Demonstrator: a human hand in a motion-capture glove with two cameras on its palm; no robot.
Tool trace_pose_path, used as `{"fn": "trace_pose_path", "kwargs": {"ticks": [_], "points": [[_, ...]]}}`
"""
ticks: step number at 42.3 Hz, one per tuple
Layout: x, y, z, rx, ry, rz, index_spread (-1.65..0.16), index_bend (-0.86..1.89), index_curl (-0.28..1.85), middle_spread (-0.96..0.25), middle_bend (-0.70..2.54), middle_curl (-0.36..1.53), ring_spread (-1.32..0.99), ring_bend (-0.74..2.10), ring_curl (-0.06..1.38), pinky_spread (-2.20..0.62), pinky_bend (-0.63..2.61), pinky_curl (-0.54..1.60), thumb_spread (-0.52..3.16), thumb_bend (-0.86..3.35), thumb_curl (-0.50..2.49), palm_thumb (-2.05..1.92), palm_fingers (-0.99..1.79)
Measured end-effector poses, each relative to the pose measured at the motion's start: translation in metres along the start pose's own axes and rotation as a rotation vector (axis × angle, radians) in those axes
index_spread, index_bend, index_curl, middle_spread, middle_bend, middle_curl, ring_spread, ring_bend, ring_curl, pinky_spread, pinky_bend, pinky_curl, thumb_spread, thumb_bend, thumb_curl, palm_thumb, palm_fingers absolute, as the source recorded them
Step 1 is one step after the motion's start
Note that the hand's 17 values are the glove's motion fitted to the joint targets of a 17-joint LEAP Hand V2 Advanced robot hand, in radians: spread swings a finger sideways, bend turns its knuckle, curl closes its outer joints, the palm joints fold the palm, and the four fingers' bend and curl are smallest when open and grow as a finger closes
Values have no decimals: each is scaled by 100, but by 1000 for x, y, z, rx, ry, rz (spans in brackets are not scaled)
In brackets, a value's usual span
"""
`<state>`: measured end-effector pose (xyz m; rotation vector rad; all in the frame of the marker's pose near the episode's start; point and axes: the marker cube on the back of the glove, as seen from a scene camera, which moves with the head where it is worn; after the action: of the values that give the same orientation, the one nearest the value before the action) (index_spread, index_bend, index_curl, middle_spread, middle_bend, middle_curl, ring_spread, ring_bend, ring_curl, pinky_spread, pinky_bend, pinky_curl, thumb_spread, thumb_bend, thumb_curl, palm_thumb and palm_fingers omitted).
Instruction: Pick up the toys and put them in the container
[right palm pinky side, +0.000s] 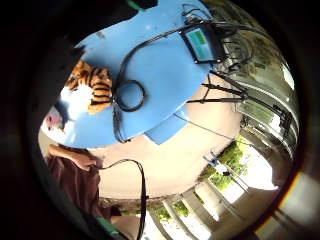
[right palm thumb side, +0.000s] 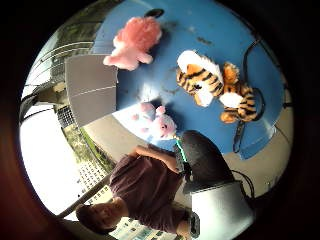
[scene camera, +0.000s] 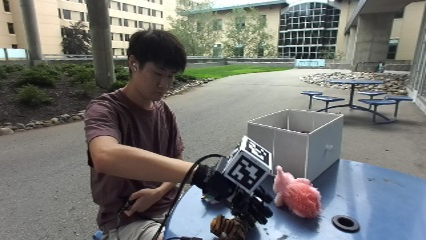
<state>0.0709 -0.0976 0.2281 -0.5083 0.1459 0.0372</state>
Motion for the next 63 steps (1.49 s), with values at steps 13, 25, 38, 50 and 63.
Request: {"fn": "trace_pose_path", "kwargs": {"ticks": [13, 25, 38, 50, 63], "points": [[-8, -59, 95, 80, -72, -46, -8, -5, -4, -1, 66, 35, -20, 101, 32, -31, 120, 28, 140, 36, 35, 58, 84], [-19, -70, 105, 296, -146, -35, -9, 75, 21, -15, 101, 50, -26, 126, 48, -44, 85, 29, 150, 59, 50, 91, 149], [-36, -59, 52, 95, -153, -69, -9, 116, 42, -18, 135, 68, -32, 138, 56, -41, 96, 37, 123, 50, 72, 86, 113], [-83, 4, -98, 230, -62, -101, -18, 120, 52, -21, 146, 77, -37, 145, 63, -42, 97, 43, 85, 29, 85, 63, 96], [-181, 51, -245, 443, 65, -75, -24, 120, 63, -22, 150, 82, -39, 148, 66, -42, 101, 47, 58, 25, 99, 63, 90]]}}
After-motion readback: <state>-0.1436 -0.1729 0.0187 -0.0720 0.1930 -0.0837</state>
